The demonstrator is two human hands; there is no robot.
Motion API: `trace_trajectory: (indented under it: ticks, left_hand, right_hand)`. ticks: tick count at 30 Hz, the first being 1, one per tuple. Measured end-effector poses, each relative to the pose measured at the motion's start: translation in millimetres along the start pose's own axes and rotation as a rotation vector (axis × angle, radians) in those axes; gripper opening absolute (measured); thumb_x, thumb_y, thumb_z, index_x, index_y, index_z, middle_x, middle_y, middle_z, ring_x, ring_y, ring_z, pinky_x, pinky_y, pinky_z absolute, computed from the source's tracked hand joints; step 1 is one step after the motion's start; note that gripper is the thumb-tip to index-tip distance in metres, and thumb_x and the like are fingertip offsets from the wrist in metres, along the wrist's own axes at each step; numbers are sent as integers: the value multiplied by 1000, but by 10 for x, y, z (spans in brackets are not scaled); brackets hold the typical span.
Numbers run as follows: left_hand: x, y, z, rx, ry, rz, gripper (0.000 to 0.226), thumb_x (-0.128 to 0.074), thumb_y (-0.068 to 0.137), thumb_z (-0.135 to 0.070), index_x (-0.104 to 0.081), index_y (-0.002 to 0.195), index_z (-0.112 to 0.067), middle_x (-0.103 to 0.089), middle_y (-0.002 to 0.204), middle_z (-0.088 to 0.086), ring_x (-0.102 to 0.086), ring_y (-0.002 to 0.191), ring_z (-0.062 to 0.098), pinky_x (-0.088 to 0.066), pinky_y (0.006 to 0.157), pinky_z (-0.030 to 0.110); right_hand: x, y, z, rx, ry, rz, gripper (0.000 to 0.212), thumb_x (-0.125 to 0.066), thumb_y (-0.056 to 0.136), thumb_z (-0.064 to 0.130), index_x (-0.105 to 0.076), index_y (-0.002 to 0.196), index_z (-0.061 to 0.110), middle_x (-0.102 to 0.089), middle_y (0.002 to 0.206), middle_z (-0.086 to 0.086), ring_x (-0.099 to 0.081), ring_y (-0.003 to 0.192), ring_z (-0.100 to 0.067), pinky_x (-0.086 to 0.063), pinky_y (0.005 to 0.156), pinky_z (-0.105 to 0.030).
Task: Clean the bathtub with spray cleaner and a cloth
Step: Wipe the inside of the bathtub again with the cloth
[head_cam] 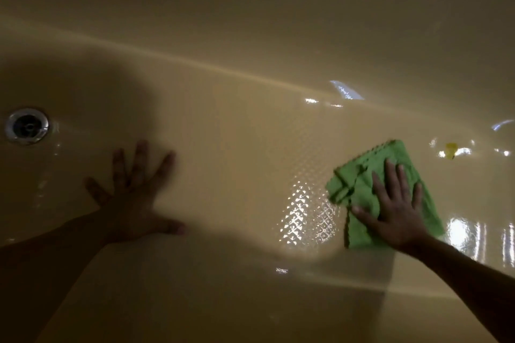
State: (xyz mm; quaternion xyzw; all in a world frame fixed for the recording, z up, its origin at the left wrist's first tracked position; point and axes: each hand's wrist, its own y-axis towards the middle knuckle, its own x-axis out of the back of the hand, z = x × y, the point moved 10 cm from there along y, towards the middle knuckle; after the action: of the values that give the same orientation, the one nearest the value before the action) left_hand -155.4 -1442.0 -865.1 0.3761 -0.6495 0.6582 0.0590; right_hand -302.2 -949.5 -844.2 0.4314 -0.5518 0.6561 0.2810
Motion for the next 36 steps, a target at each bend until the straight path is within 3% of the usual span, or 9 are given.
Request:
trace_trajectory:
  ticks: [3,7,15,18,23,26,31,34,36]
  left_hand:
    - [18,19,-11,3,-6,12,150,-72,41,-92,40,137,-64,63,142,-13,52,137,35,3,107,83]
    - [52,5,-20,3,-9,12,154,-75,39,-91,40,137,-63,64,142,-12,53,136,36,5,107,84]
    - [96,1,-46,-12,-14,18,156,-74,38,-92,39,140,-60,64,141,-9,55,134,35,5,107,83]
    - [103,-3,-37,-18,-7,10,156,-72,38,-93,39,141,-58,64,142,-9,56,134,35,7,108,81]
    - [100,-3,-18,-38,-18,-7,152,-70,41,-93,38,141,-59,63,142,-9,55,135,35,8,109,80]
    - [109,-8,-19,-48,-26,-26,150,-71,42,-93,39,139,-61,62,144,-9,54,137,34,8,110,80]
    - [131,-33,17,-94,-50,-59,147,-73,47,-90,34,143,-61,59,146,-13,54,137,29,12,111,76]
    - [139,-47,76,-126,-47,-71,145,-73,49,-90,31,146,-60,57,148,-15,53,138,26,14,112,73]
    - [152,-51,120,-152,-45,-87,144,-71,48,-92,27,148,-59,55,150,-18,52,140,24,15,114,71]
  right_hand:
    - [263,530,189,-133,80,-76,108,-12,73,96,8,160,35,36,163,3,32,151,-18,12,120,-64]
    - [588,1089,963,-90,86,-188,104,-16,80,93,5,162,33,28,167,-6,26,153,-28,7,118,-70]
    - [366,731,2495,393,-109,-162,91,-20,90,85,-3,163,34,18,169,-10,20,155,-34,3,116,-72]
    - [182,309,2650,558,-135,-95,88,-20,93,83,-2,163,34,15,170,-10,17,155,-34,-1,116,-73]
    - [-149,-354,2408,682,-172,70,88,-27,93,83,6,162,38,21,169,-6,21,155,-31,12,117,-69]
    - [-279,-683,1999,652,-142,113,88,-33,94,82,1,162,38,18,170,-4,17,156,-30,12,118,-66]
    - [-352,-823,1054,434,-111,135,89,-31,92,83,-15,163,31,2,172,-8,-5,157,-37,-10,117,-67]
    - [-311,-564,606,205,-89,167,96,-23,89,86,-10,163,25,13,171,-7,11,157,-32,-6,119,-72]
    - [-203,-307,499,75,-50,148,101,-17,83,90,3,161,28,28,167,0,25,154,-25,4,120,-67]
